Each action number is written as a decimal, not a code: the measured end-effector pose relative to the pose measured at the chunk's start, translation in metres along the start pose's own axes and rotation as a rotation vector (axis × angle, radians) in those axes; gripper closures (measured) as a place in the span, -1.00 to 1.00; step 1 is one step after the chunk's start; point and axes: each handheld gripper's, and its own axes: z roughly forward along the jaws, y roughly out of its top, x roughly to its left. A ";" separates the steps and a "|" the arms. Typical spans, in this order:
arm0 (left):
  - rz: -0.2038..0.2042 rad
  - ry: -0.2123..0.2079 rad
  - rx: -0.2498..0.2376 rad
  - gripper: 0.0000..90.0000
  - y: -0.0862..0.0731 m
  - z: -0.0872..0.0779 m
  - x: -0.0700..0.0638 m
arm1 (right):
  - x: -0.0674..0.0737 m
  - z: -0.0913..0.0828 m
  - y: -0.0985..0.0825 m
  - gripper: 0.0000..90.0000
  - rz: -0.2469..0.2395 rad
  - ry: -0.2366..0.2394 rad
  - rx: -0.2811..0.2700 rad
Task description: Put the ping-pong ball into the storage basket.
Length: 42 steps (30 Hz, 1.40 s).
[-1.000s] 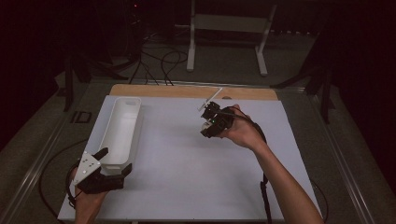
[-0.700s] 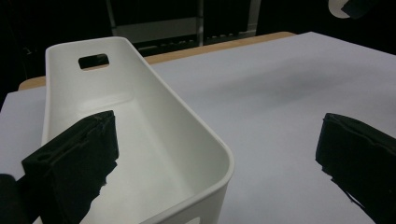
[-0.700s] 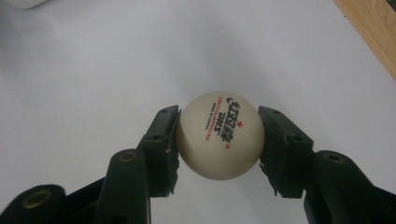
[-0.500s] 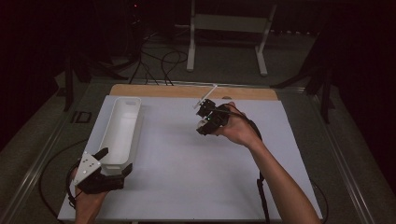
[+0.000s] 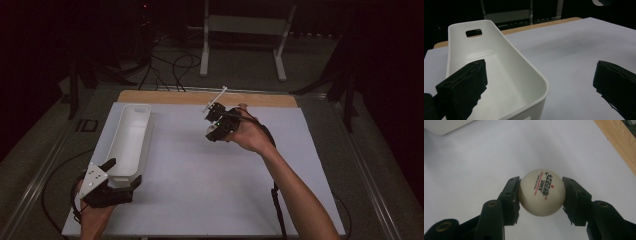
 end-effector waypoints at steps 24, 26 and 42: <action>0.001 0.001 0.000 -1.00 0.000 0.000 0.000 | 0.001 0.011 0.021 0.12 -0.002 0.003 0.002; 0.001 0.001 -0.001 -1.00 0.000 0.000 0.000 | 0.001 0.012 0.023 0.12 -0.002 0.005 0.004; 0.003 0.001 -0.003 -1.00 0.000 0.000 0.000 | 0.003 0.017 0.038 0.12 0.001 0.007 -0.005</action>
